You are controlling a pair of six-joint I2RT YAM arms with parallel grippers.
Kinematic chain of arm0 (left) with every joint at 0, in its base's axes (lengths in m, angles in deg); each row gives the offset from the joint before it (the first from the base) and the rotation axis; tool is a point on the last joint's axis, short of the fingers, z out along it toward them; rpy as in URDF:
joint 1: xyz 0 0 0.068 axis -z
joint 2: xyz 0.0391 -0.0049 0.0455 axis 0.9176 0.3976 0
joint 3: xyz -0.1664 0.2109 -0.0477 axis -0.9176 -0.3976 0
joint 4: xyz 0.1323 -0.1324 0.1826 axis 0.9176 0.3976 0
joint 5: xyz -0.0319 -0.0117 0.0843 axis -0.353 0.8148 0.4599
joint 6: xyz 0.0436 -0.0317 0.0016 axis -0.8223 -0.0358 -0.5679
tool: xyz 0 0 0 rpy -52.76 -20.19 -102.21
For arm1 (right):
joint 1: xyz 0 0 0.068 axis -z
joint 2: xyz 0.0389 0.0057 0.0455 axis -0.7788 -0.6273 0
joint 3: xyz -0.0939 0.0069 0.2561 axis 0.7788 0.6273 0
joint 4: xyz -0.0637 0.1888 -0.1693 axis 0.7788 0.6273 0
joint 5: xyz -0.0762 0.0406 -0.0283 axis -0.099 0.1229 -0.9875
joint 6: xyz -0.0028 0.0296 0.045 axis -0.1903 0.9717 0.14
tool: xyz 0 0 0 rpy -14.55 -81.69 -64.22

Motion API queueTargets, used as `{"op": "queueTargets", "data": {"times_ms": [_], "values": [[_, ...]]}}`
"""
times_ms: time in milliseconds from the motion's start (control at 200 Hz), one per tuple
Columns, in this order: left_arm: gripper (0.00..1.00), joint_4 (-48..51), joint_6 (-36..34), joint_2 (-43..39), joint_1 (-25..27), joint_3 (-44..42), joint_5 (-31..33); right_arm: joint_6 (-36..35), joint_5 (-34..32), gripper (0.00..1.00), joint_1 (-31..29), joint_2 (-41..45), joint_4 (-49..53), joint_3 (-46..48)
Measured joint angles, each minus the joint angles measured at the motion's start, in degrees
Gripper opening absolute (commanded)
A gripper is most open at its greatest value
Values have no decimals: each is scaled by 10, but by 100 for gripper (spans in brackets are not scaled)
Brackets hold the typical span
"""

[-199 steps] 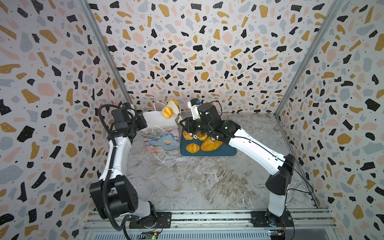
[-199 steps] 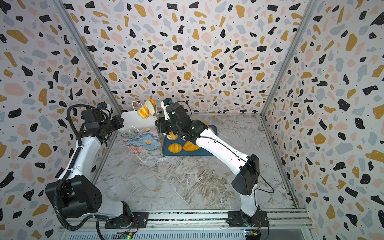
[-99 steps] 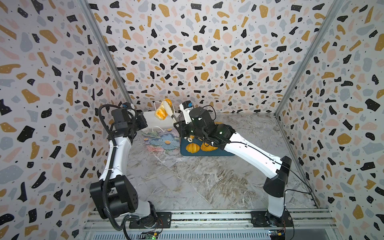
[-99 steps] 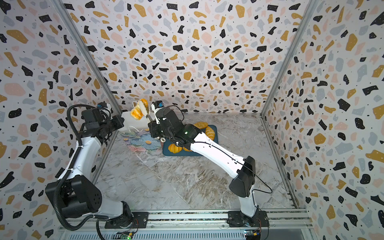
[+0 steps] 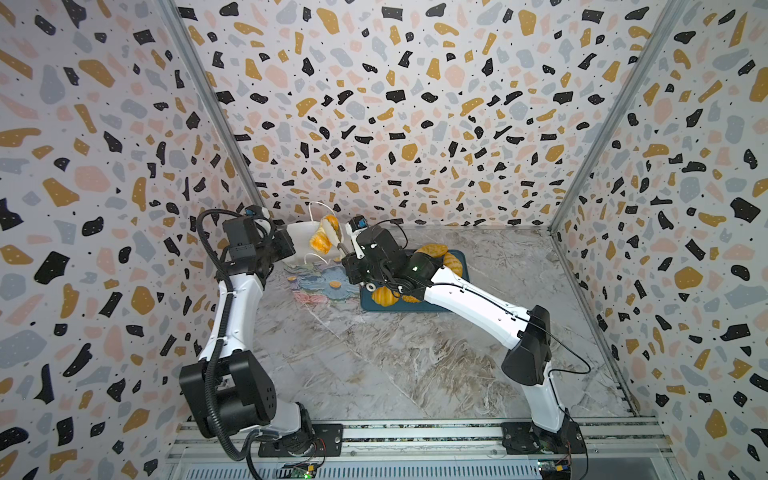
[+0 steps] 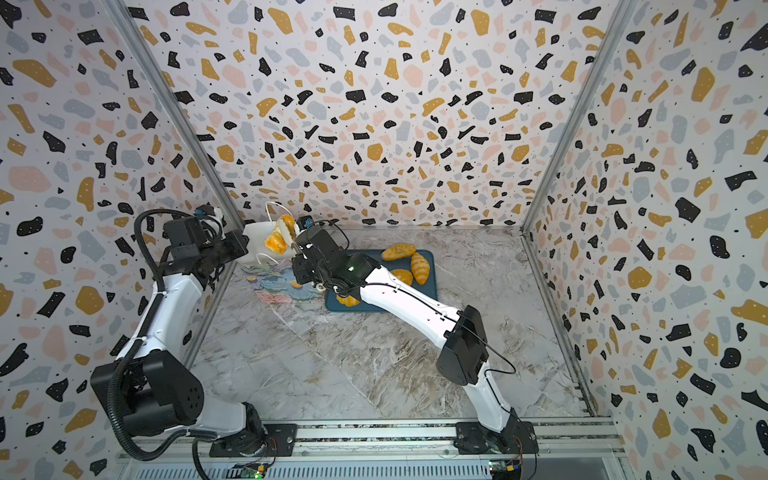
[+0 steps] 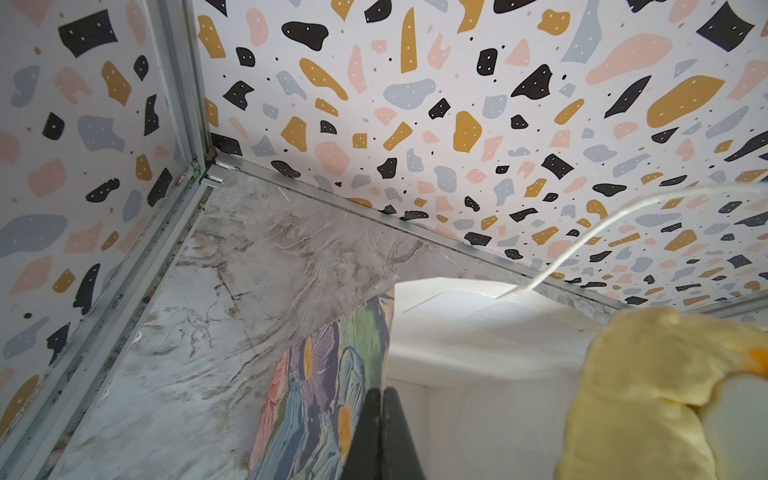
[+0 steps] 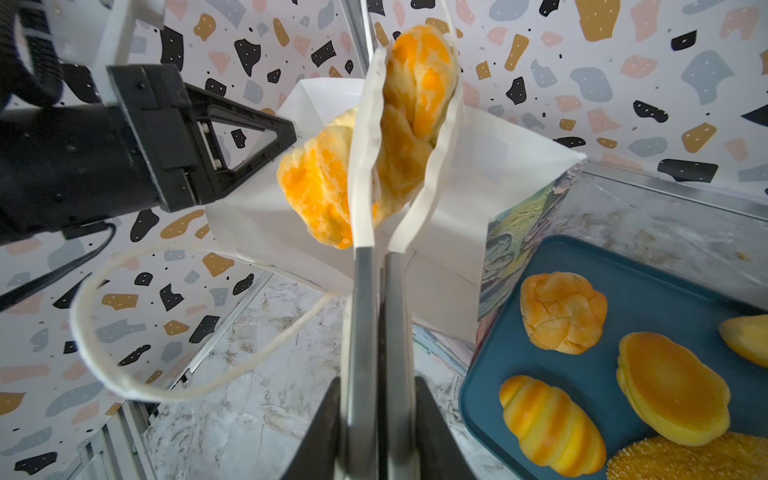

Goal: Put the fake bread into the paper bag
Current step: 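Open the tongs with the right gripper to drop the bread into the bag, then withdraw the empty tongs with the right gripper back toward the tray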

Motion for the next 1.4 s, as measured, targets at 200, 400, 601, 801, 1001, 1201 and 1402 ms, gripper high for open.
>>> {"op": "queueTargets", "data": {"times_ms": [200, 400, 601, 801, 1001, 1201, 1402], "values": [[0, -2, 2, 0, 0, -1, -6, -7, -3, 46, -1, -1, 3, -8], [0, -3, 8, 0, 0, -1, -5, -7, 1, 49, -1, -1, 3, -9], [0, -5, 12, 0, -2, -2, -5, -9, 17, 50, -1, 0, 4, -12], [0, -6, 19, 0, -4, -3, -5, -24, 31, 50, -1, 48, 0, 37], [0, -7, 22, 0, -7, -3, -6, -43, 24, 50, -1, 151, -36, 148], [0, -7, 25, 0, -8, -4, -6, -47, 17, 50, 7, 226, -77, 240], [0, -7, 25, 0, -9, -5, -6, -47, 12, 50, 36, 268, -94, 316]]}}
